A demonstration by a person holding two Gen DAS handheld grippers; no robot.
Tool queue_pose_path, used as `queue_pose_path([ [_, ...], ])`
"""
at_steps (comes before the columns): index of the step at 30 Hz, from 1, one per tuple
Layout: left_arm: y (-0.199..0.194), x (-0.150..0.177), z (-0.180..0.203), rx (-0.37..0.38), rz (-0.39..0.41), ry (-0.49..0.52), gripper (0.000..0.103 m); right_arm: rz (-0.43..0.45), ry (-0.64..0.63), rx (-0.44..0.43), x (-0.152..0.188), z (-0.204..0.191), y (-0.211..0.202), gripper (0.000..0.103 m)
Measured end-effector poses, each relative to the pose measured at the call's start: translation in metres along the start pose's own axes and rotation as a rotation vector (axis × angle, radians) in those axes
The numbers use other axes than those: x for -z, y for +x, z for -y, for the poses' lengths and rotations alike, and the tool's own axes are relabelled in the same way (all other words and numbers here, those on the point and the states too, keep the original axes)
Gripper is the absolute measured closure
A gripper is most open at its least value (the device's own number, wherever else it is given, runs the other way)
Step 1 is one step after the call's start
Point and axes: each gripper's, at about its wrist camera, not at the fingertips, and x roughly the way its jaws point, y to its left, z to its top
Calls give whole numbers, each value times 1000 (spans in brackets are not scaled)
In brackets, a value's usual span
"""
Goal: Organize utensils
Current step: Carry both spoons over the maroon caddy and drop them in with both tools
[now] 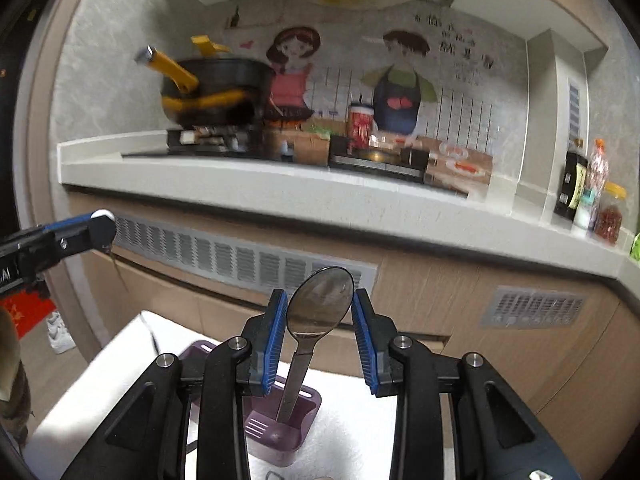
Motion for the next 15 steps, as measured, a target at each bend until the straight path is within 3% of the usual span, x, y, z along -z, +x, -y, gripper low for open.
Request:
queue_pose_path([
  [8, 76, 55, -21, 3, -151, -48, 80, -163, 17, -26, 54, 0, 72, 72],
  [11, 95, 72, -27, 6, -199, -67, 75, -215, 14, -51, 69, -2, 86, 69],
  [13, 101, 81, -30, -9, -223, -79, 57, -240, 12, -55, 79, -4, 91, 53],
  [14, 101, 84, -32, -17, -227, -85, 51, -241, 10, -49, 81, -4, 92, 49],
  [15, 100, 86, -33, -22, -229, -88, 38, -237, 6, -38, 83, -4, 91, 45],
])
